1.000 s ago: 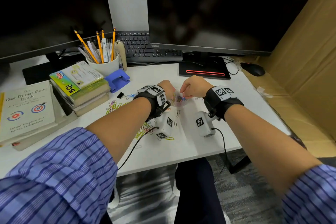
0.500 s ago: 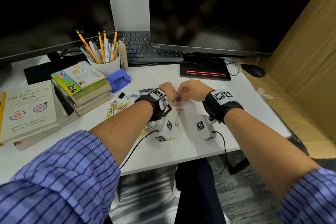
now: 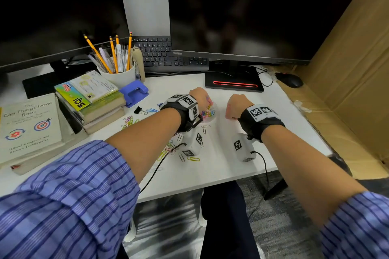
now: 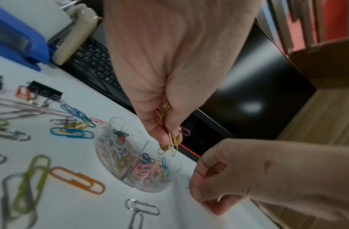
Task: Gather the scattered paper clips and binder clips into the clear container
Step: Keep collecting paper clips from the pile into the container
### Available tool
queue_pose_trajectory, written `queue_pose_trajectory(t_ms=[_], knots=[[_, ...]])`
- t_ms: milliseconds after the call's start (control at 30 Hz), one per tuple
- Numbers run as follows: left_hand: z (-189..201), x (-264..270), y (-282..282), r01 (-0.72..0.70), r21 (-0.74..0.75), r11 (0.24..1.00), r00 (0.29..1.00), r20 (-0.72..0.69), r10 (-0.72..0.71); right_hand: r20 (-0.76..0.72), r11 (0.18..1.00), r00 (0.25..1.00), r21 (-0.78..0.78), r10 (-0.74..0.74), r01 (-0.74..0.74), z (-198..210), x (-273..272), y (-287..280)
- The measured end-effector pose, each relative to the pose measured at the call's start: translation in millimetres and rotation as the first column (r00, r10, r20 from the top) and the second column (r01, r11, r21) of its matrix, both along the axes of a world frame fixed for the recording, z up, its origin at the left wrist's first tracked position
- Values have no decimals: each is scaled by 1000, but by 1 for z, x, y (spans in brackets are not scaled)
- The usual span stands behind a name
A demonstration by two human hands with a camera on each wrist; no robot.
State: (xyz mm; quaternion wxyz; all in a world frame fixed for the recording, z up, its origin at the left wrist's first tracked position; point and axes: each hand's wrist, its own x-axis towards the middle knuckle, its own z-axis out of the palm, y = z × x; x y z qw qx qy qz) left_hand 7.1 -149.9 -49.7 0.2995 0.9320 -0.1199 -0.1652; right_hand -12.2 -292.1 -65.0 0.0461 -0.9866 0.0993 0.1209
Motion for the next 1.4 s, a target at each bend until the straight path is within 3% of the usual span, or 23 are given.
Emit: queue_pose_trajectory(t_ms=[167, 500, 600, 700, 900, 1067, 1233, 1400], knots=[[-4, -1, 1, 54, 22, 998, 998, 28, -54, -37, 999, 999, 48, 12, -11, -4, -4, 1], [-22, -3, 13, -72, -267, 961, 994, 62, 91, -12, 995, 999, 87, 42, -41, -6, -5, 7], [-23, -1, 18, -136, -372, 918, 987, 34, 160, 123, 960, 992, 280, -41, 5, 1, -1, 9], [-22, -1, 21, -152, -382, 912, 985, 16, 171, 190, 851, 977, 525, -98, -17, 2, 2, 15], [-32, -2, 21, -178, -379, 908, 983, -29, 181, 206, 903, 977, 409, 49, -132, 1, 6, 29], [-36, 2, 20, -245, -399, 883, 966, -27, 256, 193, 731, 981, 673, -31, -109, 5, 5, 36], [-28, 4, 20, -211, -442, 872, 974, -173, 148, 247, 825, 967, 534, 57, -185, 4, 4, 35], [-22, 2, 20, -210, -461, 862, 959, -267, 91, 309, 781, 948, 571, 79, -252, 0, 2, 33]])
